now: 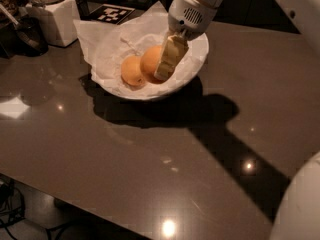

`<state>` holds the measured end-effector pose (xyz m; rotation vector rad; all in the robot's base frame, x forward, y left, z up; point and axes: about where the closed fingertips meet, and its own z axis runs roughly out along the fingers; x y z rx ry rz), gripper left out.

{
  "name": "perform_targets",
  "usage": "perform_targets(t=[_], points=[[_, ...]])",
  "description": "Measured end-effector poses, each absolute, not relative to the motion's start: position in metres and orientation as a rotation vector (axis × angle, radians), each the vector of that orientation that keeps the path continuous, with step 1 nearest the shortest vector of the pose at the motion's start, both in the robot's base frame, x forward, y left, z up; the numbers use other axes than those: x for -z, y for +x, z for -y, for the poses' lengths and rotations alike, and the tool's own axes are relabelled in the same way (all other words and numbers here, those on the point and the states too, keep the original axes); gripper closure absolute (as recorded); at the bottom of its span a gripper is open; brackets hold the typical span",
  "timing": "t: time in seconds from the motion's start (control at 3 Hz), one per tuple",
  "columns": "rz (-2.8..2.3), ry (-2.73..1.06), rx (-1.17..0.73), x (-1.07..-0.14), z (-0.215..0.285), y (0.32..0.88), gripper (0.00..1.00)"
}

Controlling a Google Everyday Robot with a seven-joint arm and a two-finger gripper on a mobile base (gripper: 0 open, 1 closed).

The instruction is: Pick orange from white bowl

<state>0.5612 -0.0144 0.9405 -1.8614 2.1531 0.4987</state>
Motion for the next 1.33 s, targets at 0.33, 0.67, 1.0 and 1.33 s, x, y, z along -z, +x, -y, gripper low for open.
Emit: perform_targets(t=[0.33, 0.67, 1.0, 1.33], points=[[-2.016, -1.925, -0.524, -0.962, 0.019, 0.533, 1.0], [-1.889, -1.964, -0.55, -0.977, 0.03, 0.503, 1.0], [-1.8, -1.978, -0.563, -0.985, 0.044, 0.478, 1.0], [-1.79, -1.97, -0.553, -0.985, 0.042, 0.481, 1.0]])
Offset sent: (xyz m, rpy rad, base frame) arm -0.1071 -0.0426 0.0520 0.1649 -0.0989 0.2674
